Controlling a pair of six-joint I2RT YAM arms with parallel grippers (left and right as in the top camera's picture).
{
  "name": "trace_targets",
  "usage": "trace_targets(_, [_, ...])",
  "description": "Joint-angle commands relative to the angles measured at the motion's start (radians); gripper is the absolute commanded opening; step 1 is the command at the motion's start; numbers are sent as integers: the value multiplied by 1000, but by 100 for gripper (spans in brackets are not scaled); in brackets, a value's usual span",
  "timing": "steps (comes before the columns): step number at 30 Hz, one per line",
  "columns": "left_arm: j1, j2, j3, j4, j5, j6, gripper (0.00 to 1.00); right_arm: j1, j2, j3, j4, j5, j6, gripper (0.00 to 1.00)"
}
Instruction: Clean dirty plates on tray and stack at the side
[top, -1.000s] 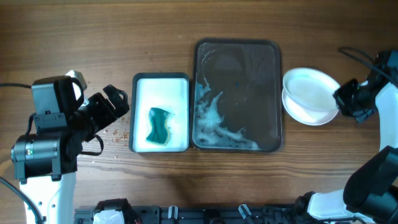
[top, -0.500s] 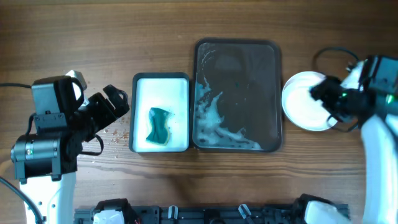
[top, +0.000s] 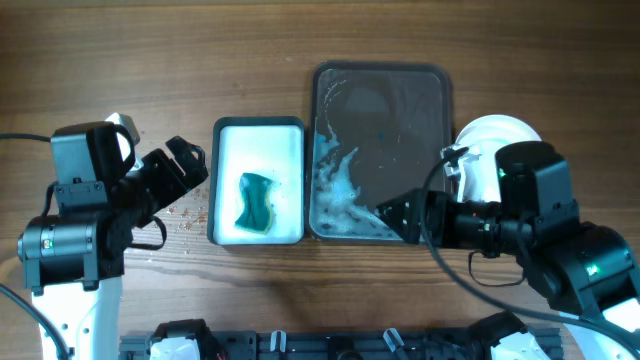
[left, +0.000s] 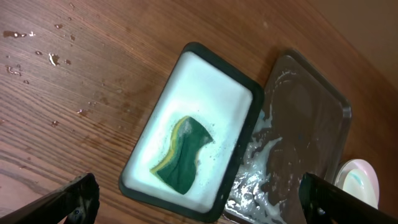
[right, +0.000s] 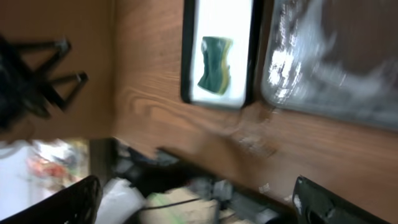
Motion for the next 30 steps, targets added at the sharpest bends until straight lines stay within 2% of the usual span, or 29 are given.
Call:
trace_targets(1, [6, 0, 8, 3, -13, 5, 100, 6, 26, -3, -33, -35, 282, 100])
trace_targets(5, [6, 0, 8, 3, -13, 5, 100, 6, 21, -3, -25, 78, 202, 100])
trace_targets(11, [6, 0, 8, 3, -13, 5, 100, 6, -130, -14, 126, 666, 200, 100])
trace_targets(13, [6, 0, 8, 3, -13, 5, 100, 5, -214, -56, 181, 763, 141, 100])
trace_targets(16, [6, 0, 8, 3, -13, 5, 100, -56, -361, -156, 281, 735, -82, 100])
trace_targets(20, [6, 0, 8, 3, -13, 5, 100, -190, -536, -287, 284, 644, -299, 100])
trace_targets(22, [6, 0, 8, 3, -13, 5, 100, -233, -611, -349, 274, 646, -322, 100])
trace_targets(25, [6, 0, 8, 3, -13, 5, 100, -241, -726, -476, 311, 761, -313, 100])
trace_targets(30, [6, 0, 8, 3, -13, 5, 100, -241, -927, -812, 587, 792, -265, 100])
